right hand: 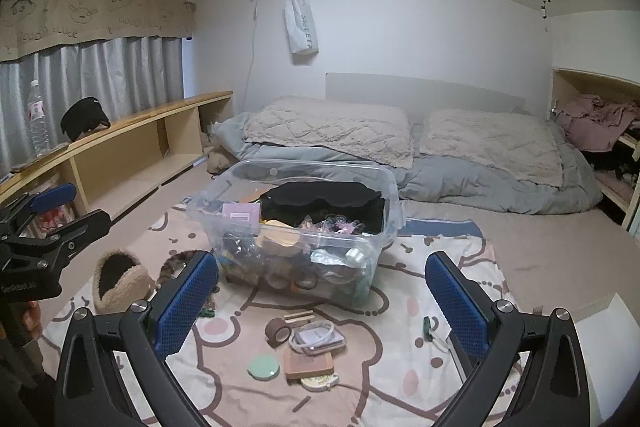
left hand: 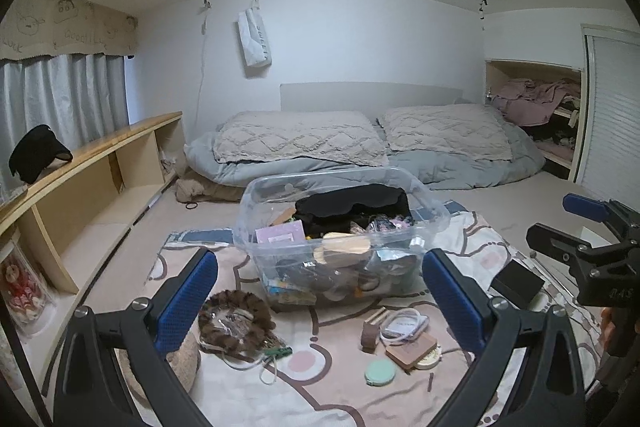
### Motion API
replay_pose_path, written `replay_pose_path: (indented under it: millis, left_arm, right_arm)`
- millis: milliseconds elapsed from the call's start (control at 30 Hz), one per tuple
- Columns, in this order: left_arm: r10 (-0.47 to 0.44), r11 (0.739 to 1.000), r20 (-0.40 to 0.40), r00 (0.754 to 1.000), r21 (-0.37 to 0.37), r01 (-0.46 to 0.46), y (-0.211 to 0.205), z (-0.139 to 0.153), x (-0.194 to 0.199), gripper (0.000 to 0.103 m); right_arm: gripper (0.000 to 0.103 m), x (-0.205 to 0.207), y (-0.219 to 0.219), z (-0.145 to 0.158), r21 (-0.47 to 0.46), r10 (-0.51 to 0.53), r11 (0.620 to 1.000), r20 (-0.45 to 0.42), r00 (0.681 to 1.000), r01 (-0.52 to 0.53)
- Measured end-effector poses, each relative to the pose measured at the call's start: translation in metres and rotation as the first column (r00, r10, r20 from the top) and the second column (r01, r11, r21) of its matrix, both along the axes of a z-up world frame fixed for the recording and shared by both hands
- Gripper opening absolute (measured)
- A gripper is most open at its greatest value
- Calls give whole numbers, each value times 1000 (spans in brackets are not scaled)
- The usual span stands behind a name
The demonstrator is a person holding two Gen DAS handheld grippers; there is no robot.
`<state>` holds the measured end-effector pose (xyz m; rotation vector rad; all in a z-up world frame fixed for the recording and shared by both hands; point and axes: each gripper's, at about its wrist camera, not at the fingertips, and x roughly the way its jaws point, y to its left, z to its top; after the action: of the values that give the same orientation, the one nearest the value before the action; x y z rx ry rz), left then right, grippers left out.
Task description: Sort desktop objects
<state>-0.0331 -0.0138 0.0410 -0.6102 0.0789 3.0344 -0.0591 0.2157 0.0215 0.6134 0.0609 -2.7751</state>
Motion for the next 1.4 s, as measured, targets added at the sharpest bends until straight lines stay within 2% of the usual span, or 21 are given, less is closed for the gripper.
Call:
replay_pose_path:
  millis: [367,600,867,1400]
  left_arm:
    - [-7,1000,3,1000,-13,8,8,-6,17,103]
    - [2,998,-25,1000,-60,-3,12,-9,29,103]
    - [-1,999,15,1000,-33,1,6,-17,33,103]
    - [-3,1000,36,999,-23,4,-1,-24,36,103]
  right_arm:
    - [103,26,1,-3,4,6,1000,-8,1000,-6]
    - [103,35,3,-7,9,-1,1000,1,1000,1]
    - [103,40,4,-10,13,-7,1000,3,1000,7]
    - [103,45,-1,-13,34,1,999,10,1000,-1]
